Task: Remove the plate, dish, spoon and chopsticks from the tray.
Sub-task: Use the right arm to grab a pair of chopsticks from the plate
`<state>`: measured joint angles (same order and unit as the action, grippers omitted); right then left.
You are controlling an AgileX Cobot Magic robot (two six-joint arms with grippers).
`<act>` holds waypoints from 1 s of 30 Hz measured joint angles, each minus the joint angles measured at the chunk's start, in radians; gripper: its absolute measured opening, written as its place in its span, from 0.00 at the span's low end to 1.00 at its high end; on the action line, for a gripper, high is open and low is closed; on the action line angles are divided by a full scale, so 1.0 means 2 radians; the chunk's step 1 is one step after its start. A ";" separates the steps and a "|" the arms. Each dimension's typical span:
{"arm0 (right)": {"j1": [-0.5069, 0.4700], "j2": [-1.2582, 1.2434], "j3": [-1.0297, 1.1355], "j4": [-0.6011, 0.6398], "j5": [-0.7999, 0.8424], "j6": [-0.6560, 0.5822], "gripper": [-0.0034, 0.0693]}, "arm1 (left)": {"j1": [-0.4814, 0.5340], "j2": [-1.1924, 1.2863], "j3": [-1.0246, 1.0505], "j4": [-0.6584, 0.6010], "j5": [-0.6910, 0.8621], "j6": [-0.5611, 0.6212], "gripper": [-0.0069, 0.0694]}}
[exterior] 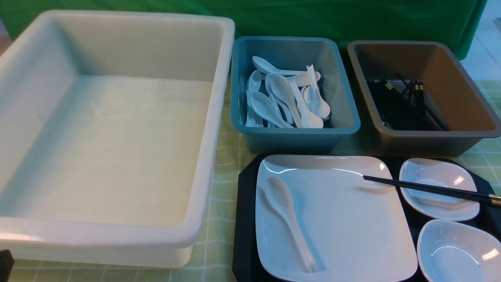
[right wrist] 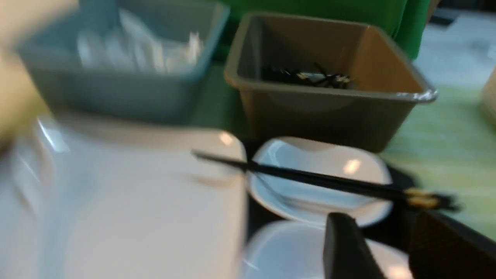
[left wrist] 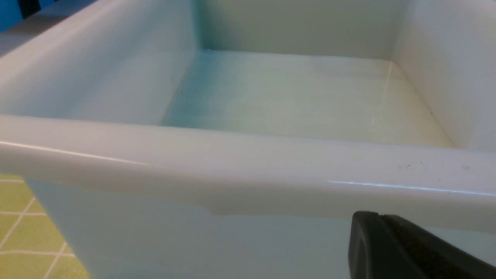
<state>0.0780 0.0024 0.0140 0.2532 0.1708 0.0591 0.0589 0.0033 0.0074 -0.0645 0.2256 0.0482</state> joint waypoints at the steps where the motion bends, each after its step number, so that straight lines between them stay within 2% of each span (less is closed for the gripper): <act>1: 0.000 0.000 0.000 0.026 -0.005 0.043 0.38 | 0.000 0.000 0.000 0.000 0.000 0.000 0.09; 4: 0.000 0.000 0.000 0.053 -0.017 0.142 0.38 | 0.000 0.000 0.000 0.000 0.000 0.000 0.09; 10: 0.000 0.000 0.000 0.061 -0.039 0.244 0.38 | 0.000 0.000 0.000 0.000 0.000 0.000 0.09; 12: 0.000 0.000 0.000 0.062 -0.081 0.281 0.37 | 0.000 0.000 0.000 0.000 0.000 0.000 0.09; 14: 0.000 0.001 0.000 0.062 -0.179 0.285 0.28 | 0.000 0.000 0.000 0.000 0.000 0.000 0.09; 16: 0.000 0.010 -0.013 0.063 -0.225 0.260 0.18 | 0.000 0.000 0.000 0.000 0.000 0.000 0.09; 17: 0.000 0.034 -0.048 0.065 -0.240 0.217 0.11 | 0.000 0.000 0.000 0.000 0.000 0.000 0.09; 18: 0.000 0.061 -0.085 0.066 -0.231 0.167 0.09 | 0.000 0.000 0.000 0.000 0.000 0.000 0.09; 20: 0.000 0.115 -0.155 0.066 -0.182 0.083 0.07 | 0.000 0.000 0.000 0.000 0.000 0.000 0.09; 22: 0.000 0.180 -0.236 0.066 -0.095 0.002 0.06 | 0.000 0.000 0.000 0.000 0.000 0.000 0.09; 23: 0.000 0.212 -0.274 0.061 -0.046 -0.030 0.06 | 0.000 0.000 0.000 0.000 0.000 0.000 0.09; 24: 0.000 0.271 -0.341 0.046 0.036 -0.055 0.06 | 0.000 0.000 0.000 0.000 0.000 0.000 0.09; 27: 0.000 0.395 -0.460 -0.022 0.258 -0.076 0.06 | 0.000 0.000 0.000 0.000 0.000 0.000 0.09; 28: 0.000 0.404 -0.467 -0.022 0.272 -0.077 0.06 | 0.000 0.000 0.000 0.000 0.000 0.000 0.09; 29: 0.000 0.463 -0.510 -0.066 0.372 -0.080 0.06 | 0.000 0.000 0.000 0.000 0.000 0.000 0.09; 30: 0.000 0.502 -0.533 -0.093 0.412 -0.080 0.06 | 0.000 0.000 0.000 0.000 0.000 0.000 0.09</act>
<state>0.0780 1.0068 -1.0526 0.0675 0.9945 -0.1014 0.0589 0.0033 0.0074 -0.0645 0.2256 0.0482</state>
